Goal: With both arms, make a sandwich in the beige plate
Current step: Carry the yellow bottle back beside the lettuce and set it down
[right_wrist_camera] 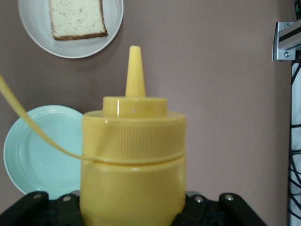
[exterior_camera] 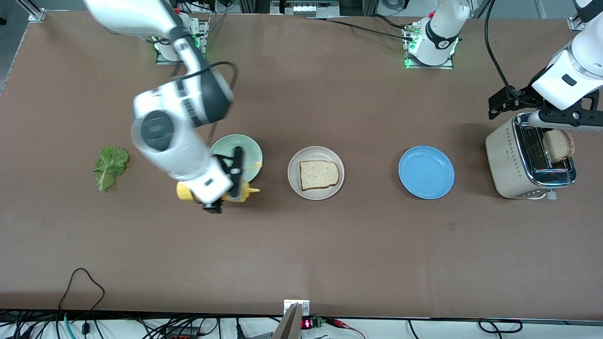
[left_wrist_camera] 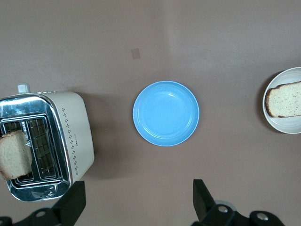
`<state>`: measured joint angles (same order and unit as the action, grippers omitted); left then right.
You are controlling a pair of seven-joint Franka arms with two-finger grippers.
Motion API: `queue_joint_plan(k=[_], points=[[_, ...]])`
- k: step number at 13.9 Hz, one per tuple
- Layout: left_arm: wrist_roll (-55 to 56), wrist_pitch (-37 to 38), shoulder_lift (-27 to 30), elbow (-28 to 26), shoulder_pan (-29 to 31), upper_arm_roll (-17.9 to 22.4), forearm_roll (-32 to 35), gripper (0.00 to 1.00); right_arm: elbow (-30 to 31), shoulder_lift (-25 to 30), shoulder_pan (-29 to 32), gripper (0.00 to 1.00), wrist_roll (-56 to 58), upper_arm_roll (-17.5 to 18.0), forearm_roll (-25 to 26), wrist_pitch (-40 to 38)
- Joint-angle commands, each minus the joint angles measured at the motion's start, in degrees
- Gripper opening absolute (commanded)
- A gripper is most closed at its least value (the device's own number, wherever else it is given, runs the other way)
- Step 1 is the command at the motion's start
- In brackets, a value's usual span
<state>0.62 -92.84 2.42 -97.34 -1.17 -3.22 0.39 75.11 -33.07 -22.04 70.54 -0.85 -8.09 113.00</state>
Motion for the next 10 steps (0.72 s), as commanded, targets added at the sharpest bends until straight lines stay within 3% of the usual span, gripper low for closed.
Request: queue_joint_plan(k=[1,6,10], points=[[-0.97,1.43,-0.66,1.72,-0.33,0.32,-0.57,1.0,12.92,7.57,6.89,0.22,12.99,1.29,-13.91,3.71],[-0.97,1.43,-0.66,1.72,-0.33,0.32,-0.57,1.0,27.53,11.71,17.36,0.22,38.91,1.2,-39.67,3.55],[-0.88,1.43,-0.75,1.72,-0.33,0.32,-0.57,1.0,35.09,11.37,23.08,0.22,55.63,1.11,-53.67,-0.92]])
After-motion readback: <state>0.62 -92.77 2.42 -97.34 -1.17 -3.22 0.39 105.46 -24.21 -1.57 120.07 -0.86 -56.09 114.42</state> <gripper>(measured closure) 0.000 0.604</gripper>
